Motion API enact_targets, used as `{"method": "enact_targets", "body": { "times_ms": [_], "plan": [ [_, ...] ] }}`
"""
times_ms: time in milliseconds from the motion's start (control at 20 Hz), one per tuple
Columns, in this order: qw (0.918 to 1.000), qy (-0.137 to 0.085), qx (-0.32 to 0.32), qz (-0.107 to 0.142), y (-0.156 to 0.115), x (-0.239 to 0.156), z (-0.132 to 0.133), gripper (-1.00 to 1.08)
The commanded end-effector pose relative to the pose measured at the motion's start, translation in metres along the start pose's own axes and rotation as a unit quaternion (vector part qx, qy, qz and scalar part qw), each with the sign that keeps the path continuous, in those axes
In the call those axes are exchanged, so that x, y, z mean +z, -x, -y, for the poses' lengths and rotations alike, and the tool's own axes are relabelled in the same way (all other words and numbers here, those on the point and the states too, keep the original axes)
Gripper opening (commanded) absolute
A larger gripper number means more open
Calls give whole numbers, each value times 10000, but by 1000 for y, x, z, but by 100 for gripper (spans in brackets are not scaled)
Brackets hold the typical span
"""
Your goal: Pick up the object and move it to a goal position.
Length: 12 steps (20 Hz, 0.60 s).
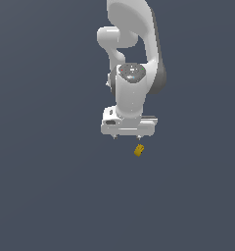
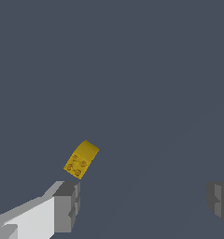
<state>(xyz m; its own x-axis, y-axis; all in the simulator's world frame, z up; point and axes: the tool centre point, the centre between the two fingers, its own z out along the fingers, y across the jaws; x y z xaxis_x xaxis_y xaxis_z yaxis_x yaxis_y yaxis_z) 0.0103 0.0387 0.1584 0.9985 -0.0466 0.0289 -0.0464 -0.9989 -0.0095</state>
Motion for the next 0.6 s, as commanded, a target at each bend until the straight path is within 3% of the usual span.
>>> {"method": "enact_targets", "body": {
  "times_ms": [0,550],
  "plan": [
    [9998,-3,200,14,0,7,5,100],
    [9900,13,1407,82,4,45,33,100]
  ]
}}
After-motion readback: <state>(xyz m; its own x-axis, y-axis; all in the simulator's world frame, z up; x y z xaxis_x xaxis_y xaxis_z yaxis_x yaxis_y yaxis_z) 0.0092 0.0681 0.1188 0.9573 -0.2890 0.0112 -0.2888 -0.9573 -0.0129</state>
